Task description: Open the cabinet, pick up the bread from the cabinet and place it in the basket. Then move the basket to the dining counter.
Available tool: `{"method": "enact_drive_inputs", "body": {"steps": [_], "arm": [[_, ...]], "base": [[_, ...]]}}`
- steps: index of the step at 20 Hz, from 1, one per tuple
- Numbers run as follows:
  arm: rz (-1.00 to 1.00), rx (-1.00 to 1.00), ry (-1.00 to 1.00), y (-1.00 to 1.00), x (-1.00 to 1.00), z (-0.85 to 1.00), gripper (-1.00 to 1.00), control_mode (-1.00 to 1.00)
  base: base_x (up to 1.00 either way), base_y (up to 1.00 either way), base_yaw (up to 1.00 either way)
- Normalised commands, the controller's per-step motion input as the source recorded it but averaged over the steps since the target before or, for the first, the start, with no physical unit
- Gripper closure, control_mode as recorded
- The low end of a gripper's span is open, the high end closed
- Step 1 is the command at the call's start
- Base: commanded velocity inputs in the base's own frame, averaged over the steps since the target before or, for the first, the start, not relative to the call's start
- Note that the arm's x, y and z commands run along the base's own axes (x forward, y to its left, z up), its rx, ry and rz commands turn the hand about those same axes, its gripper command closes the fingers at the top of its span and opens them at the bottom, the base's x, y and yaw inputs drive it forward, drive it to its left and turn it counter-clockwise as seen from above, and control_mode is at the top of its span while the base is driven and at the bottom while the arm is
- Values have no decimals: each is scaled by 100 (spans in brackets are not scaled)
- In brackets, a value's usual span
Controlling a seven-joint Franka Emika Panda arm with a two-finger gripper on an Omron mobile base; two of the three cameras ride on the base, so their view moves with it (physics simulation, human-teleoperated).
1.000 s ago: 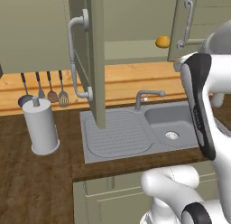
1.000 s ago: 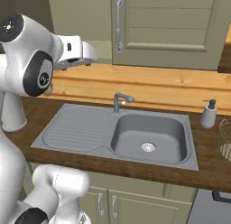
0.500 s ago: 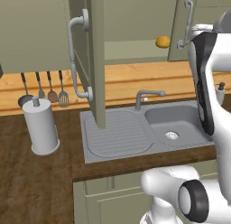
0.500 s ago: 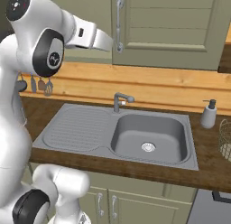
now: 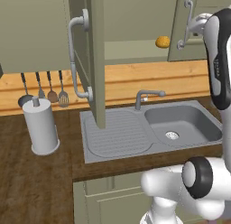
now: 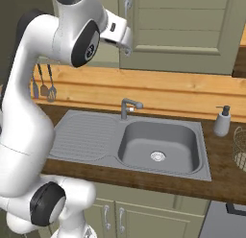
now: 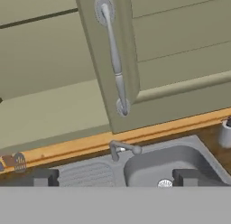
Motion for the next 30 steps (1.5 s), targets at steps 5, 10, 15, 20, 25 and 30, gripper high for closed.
{"method": "enact_drive_inputs", "body": {"steps": [5, 10, 15, 20, 25, 30], "arm": [[12, 0, -6, 0, 72, 0, -100, -100], [1, -5, 0, -6, 69, 0, -100, -100], [-4, -6, 0, -27, 51, -7, -100, -100], [-1, -1, 0, -10, 31, -2, -100, -100], [0, 0, 0, 1, 9, 0, -100, -100], [0, 0, 0, 0, 29, -1, -100, -100]], "base": [[0, 0, 0], [0, 0, 0], [0, 0, 0], [0, 0, 0], [0, 0, 0], [0, 0, 0]]}}
